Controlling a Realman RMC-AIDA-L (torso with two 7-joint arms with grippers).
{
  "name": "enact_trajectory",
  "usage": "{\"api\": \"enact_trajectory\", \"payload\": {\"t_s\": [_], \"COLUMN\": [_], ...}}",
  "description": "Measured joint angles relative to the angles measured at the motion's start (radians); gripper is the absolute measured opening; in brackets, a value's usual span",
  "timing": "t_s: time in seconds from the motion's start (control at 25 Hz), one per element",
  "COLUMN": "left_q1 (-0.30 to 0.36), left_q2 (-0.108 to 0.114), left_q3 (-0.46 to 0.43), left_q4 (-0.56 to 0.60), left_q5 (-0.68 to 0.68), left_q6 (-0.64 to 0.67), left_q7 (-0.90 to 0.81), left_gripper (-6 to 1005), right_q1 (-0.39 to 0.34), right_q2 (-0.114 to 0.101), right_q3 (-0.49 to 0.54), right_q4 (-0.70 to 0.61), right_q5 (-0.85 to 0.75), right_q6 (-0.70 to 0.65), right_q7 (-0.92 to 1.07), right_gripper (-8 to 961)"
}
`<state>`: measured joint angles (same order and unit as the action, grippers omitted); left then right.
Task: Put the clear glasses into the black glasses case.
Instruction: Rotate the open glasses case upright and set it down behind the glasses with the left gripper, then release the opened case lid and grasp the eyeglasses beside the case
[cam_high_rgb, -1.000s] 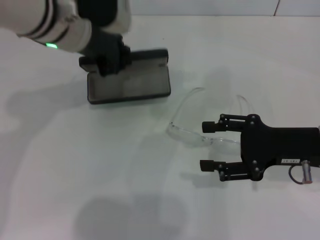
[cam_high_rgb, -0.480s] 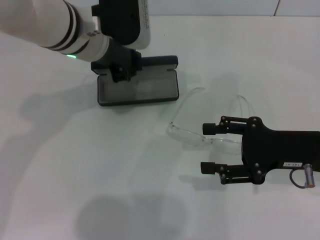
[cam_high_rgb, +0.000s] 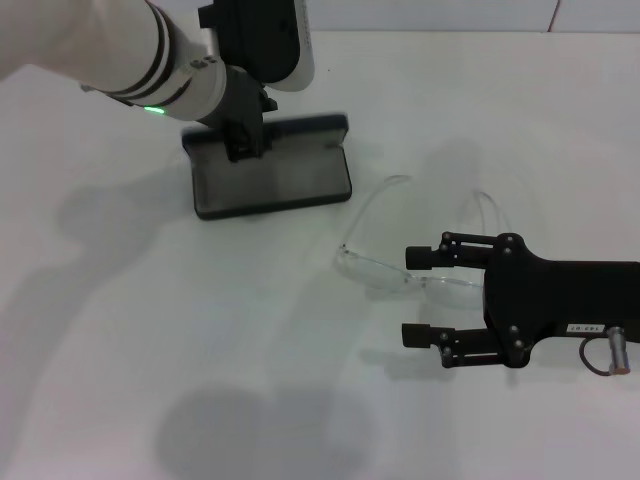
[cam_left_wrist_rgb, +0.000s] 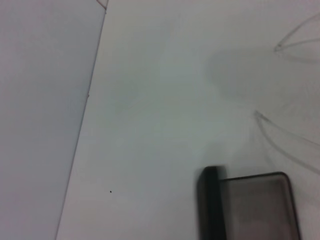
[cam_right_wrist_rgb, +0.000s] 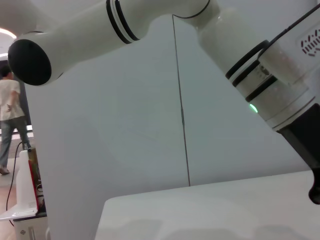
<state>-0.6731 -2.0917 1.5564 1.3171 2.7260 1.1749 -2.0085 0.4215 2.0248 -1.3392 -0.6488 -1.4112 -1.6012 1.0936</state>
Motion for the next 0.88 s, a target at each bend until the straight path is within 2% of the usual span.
{"api": "enact_trajectory", "payload": {"t_s": [0.12, 0.36, 0.48, 0.6, 0.72, 0.84, 0.88], "left_q1": [0.004, 0.017, 0.029, 0.055, 0.120, 0.201, 0.215], "left_q2": [-0.001, -0.001, 0.001, 0.009, 0.009, 0.007, 0.006], "left_q3": [0.005, -0.009, -0.111, -0.274, -0.422, -0.507, -0.514], "left_q4": [-0.001, 0.022, 0.051, 0.062, 0.059, -0.001, -0.013], "left_q5": [0.001, -0.046, -0.220, -0.497, -0.737, -0.959, -0.983], "left_q6": [-0.002, -0.009, 0.020, 0.126, 0.237, 0.305, 0.312], "left_q7": [0.000, -0.003, -0.007, 0.041, 0.131, 0.246, 0.260], "left_gripper": [313, 464, 464, 465, 465, 468, 469], "right_q1": [0.000, -0.003, -0.003, 0.002, 0.001, 0.004, 0.015], "right_q2": [0.000, 0.000, -0.002, -0.015, -0.032, -0.053, -0.064], "right_q3": [0.000, 0.001, 0.007, 0.013, 0.014, 0.014, 0.016], "right_q4": [0.000, 0.001, 0.000, -0.033, -0.115, -0.207, -0.244], "right_q5": [0.000, 0.000, 0.000, 0.000, -0.004, -0.019, -0.032], "right_q6": [0.003, 0.003, 0.002, 0.001, 0.012, 0.040, 0.050], "right_q7": [0.000, 0.002, 0.034, 0.130, 0.231, 0.346, 0.402], "right_gripper": [738, 738, 738, 737, 737, 737, 736]}}
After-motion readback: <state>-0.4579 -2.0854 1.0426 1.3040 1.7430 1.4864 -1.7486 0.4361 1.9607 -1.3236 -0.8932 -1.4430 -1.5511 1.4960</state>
